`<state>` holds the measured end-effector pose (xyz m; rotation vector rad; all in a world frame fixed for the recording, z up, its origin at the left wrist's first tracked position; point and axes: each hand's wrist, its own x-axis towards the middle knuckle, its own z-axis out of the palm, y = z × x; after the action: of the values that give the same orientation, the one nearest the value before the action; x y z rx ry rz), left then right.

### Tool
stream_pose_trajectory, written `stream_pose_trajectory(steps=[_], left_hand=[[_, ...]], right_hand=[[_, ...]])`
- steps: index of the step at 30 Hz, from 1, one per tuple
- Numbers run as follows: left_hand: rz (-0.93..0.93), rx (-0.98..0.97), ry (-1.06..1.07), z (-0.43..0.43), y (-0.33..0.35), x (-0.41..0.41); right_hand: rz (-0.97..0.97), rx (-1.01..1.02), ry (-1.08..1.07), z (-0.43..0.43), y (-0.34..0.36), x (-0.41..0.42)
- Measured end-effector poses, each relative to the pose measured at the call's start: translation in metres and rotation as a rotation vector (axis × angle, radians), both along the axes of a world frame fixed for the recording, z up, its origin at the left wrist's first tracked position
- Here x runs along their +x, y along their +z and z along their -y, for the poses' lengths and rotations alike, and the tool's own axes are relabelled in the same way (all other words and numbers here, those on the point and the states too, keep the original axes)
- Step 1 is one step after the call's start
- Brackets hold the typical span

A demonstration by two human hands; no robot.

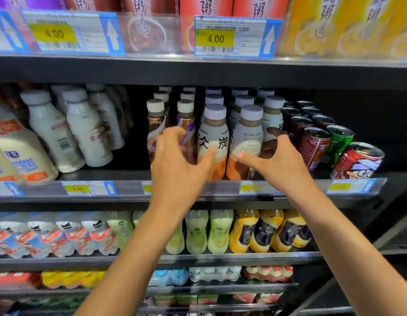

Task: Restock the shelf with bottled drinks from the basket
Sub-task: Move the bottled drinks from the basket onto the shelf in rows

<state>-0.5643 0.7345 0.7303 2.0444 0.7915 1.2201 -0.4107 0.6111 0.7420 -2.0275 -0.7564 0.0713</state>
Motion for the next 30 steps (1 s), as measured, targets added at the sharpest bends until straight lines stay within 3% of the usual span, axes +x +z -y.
stream_pose_trajectory(steps=[3, 11, 26, 30], left_hand=[[-0.148, -0.036, 0.033, 0.009, 0.0, 0.02], [-0.316, -0.018, 0.145, 0.01, 0.002, 0.037], [-0.311, 0.037, 0.075, 0.021, -0.007, 0.057], [-0.229, -0.077, 0.007, 0.025, -0.011, 0.068]], right_hand=[[0.108, 0.051, -0.079, -0.005, -0.001, -0.004], [0.212, -0.082, -0.082, -0.012, -0.004, 0.002], [0.121, -0.046, 0.137, 0.028, -0.004, 0.057], [0.155, -0.005, 0.22, 0.04, -0.006, 0.07]])
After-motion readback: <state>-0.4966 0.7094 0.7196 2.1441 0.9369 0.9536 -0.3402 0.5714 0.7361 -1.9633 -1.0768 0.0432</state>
